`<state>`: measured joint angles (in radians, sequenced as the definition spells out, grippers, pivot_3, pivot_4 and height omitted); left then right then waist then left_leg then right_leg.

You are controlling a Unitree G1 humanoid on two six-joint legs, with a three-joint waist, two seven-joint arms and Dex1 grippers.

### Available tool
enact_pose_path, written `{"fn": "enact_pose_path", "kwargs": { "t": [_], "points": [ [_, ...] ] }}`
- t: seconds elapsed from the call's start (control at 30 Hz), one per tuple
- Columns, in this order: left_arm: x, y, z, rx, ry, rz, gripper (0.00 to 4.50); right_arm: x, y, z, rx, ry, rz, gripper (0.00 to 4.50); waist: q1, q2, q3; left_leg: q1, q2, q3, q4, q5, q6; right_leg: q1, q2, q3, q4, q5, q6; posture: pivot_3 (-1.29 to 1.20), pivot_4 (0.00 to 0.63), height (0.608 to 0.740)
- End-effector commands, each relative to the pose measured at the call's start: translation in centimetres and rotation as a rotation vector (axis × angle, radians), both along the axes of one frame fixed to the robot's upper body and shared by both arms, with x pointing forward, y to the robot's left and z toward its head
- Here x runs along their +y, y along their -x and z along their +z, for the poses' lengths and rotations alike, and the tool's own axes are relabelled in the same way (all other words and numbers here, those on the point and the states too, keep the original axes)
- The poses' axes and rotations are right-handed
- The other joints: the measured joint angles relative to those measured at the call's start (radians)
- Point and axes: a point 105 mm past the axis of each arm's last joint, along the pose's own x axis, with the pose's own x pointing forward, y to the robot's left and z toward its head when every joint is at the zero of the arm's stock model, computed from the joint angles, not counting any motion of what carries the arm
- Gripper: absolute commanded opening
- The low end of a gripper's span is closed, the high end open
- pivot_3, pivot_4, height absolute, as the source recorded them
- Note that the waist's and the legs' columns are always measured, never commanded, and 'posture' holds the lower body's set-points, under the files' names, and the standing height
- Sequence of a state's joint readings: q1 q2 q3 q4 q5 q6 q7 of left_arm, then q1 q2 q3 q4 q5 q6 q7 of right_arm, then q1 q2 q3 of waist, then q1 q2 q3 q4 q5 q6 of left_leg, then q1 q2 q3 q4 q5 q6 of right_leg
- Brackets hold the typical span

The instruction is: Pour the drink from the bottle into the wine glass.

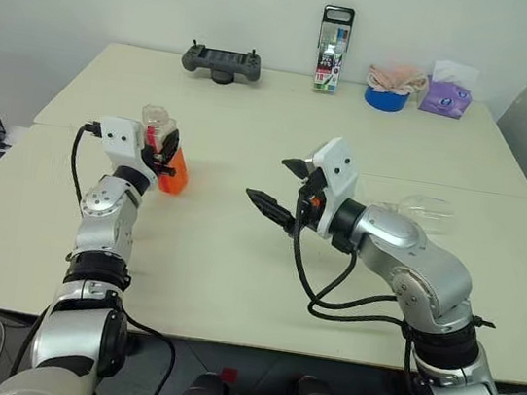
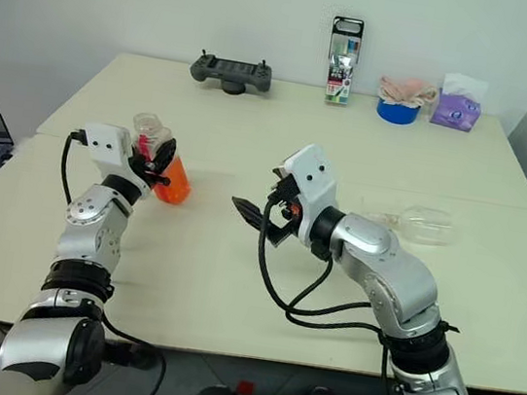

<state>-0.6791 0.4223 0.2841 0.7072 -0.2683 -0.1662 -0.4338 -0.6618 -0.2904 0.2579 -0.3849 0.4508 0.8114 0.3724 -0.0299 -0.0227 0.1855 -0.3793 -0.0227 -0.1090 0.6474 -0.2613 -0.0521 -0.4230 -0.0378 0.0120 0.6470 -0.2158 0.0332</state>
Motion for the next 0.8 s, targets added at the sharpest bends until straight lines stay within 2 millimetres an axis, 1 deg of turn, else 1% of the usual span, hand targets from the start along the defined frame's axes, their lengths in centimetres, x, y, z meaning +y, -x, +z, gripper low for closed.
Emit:
{"fn": "enact_pose_path", "kwargs": {
  "t": [0.03,0.23,0.27,0.47,0.57,0.63,0.7,0.8],
  "points": [
    [0.4,0.3,0.4,-0.015,-0.001,0.002,2.41,-0.1,0.1,1.4,-0.063,-0.019,0.008,4.5,0.0,0.0,0.0,0.0,0.0,0.0,0.0,0.0,0.0,0.0,0.0,0.0,0.0,0.0,0.0,0.0,0.15,0.74],
    [1.1,0.4,0.2,0.006,-0.015,0.027,4.32,-0.4,-0.1,1.2,-0.063,-0.012,-0.004,4.5,-0.002,0.0,0.0,0.001,0.0,0.0,0.0,0.0,0.0,0.0,0.0,0.0,0.001,0.0,0.0,0.0,0.15,0.74],
    [1.1,0.4,0.1,0.012,-0.019,0.026,4.43,-0.5,-0.1,1.1,-0.064,-0.01,-0.006,4.5,-0.002,0.0,0.0,0.001,0.0,0.0,0.0,0.0,0.0,0.0,0.0,0.0,0.001,0.0,0.0,0.0,0.15,0.74],
    [1.0,0.6,-0.5,0.028,-0.03,0.033,4.43,-1.1,-0.6,1.3,-0.073,-0.007,-0.026,4.5,-0.002,0.0,0.0,0.001,0.0,0.0,0.0,0.0,0.0,0.0,0.0,0.0,0.001,0.0,0.0,0.0,0.15,0.74],
    [1.1,1.5,-1.2,0.04,-0.028,0.042,4.43,-1.9,-0.9,1.3,-0.072,-0.006,-0.05,4.5,-0.002,0.0,0.0,0.001,0.0,0.0,0.0,0.0,0.0,0.0,0.0,0.001,0.0,0.0,0.0,0.0,0.15,0.74],
    [1.2,2.5,-2.0,0.056,-0.021,0.052,4.43,-2.9,-1.2,1.1,-0.059,-0.014,-0.081,4.5,-0.002,0.0,0.0,0.001,0.0,0.0,0.0,0.0,0.0,0.0,0.0,0.001,0.0,0.0,0.0,0.0,0.15,0.74],
    [1.4,4.0,-2.8,0.075,-0.015,0.061,4.43,-4.3,-1.6,0.6,-0.04,-0.019,-0.123,4.5,-0.002,0.0,0.0,0.001,0.0,0.001,-0.001,0.0,0.0,0.0,0.0,0.001,0.0,0.0,0.0,0.0,0.15,0.74],
    [1.1,6.9,-4.1,0.113,-0.007,0.063,4.43,-6.6,-1.5,-0.6,0.009,-0.051,-0.184,4.5,-0.001,0.0,0.0,0.001,0.001,0.001,-0.001,0.0,0.0,0.0,-0.001,0.002,-0.001,0.0,0.0,0.0,0.15,0.74]
  ]
}}
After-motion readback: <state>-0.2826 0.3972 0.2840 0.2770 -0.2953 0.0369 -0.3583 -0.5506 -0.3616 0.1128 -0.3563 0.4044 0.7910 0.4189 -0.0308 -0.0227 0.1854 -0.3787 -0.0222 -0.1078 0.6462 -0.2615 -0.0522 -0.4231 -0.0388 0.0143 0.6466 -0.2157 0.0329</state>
